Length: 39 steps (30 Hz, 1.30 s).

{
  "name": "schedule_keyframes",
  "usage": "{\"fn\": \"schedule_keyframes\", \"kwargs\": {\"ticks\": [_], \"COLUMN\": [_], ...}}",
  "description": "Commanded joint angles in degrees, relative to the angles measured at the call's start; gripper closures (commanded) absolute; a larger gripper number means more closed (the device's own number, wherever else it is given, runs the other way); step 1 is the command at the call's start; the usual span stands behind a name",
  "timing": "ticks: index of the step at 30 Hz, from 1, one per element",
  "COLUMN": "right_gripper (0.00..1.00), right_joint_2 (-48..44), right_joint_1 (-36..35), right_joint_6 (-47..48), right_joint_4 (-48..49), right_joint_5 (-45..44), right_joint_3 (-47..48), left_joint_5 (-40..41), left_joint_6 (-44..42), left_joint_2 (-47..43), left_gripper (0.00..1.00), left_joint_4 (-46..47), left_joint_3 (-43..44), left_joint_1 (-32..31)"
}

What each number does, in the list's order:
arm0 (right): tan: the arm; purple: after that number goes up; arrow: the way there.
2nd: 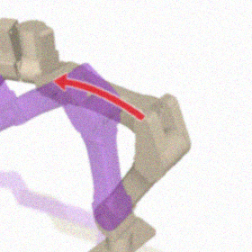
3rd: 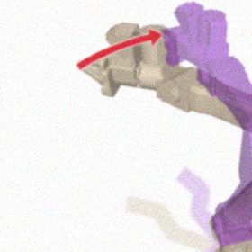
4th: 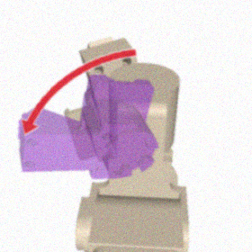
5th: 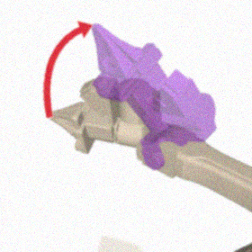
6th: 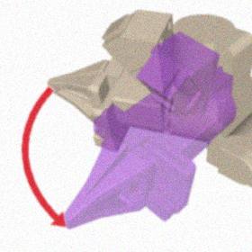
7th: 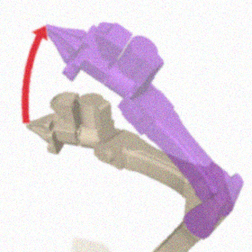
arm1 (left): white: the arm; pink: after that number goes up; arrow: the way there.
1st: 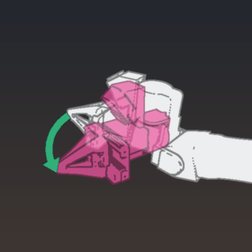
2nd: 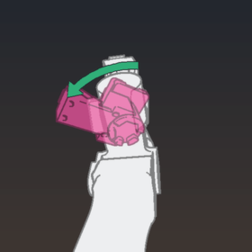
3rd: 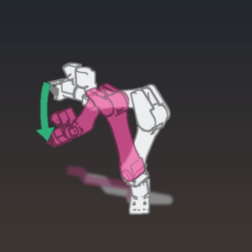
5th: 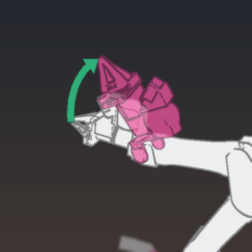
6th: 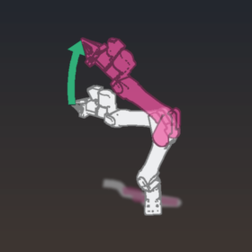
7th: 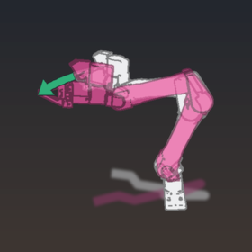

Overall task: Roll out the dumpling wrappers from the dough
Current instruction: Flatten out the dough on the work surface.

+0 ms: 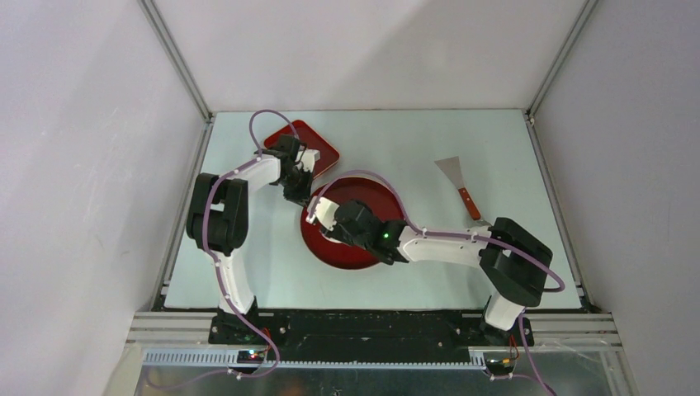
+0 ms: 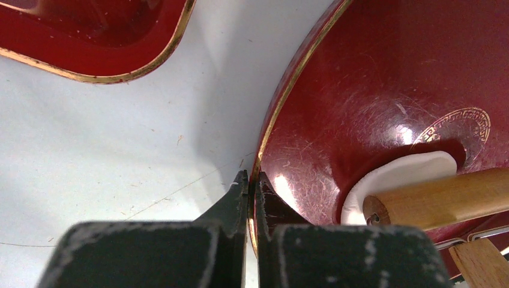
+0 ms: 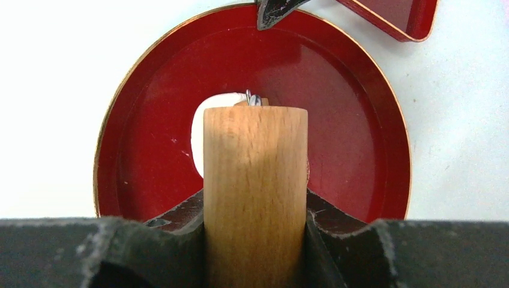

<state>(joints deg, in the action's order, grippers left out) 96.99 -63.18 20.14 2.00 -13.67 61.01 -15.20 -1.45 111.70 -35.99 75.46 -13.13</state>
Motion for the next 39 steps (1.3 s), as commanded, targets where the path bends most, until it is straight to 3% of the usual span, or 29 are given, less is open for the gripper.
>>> {"fn": "schedule_keyframes", "kwargs": {"ticks": [1,19,26,31,39], "right_gripper": [1.0,1.0,1.0,1.0,1.0], "right_joint_2": [2.98,9.38,2.88,-3.14,-0.94], "right_joint_1": [-0.3,4.28,4.69,2.11,-3.53], "right_joint_6": [-5.56,-4.76,3.45,5.03,4.29], "right_joint_4": [-1.74,-3.83,2.34,-0.74,-6.21], "right_joint_5": [2.94,-3.54,-6.21,-3.68,-5.81], "right_joint_3": [0.5,-1.08,-0.43,4.42,8.59], "left_joint_5": [2.26,1.98,2.01,2.07,2.17], "left_joint_6": [0.75,0.88,0.93,0.95,0.93], "left_joint_2": [2.13,2.21,2.21,2.32,2.31], "left_gripper": [1.0,1.0,1.0,1.0,1.0], "left_joint_4": [0.11,0.08,0.04,0.06,0.07], "left_joint_3": [0.24,0.24,0.35,0.42,0.46], "left_joint_1": [-0.25,-0.04,-0.02,0.02,0.0]}}
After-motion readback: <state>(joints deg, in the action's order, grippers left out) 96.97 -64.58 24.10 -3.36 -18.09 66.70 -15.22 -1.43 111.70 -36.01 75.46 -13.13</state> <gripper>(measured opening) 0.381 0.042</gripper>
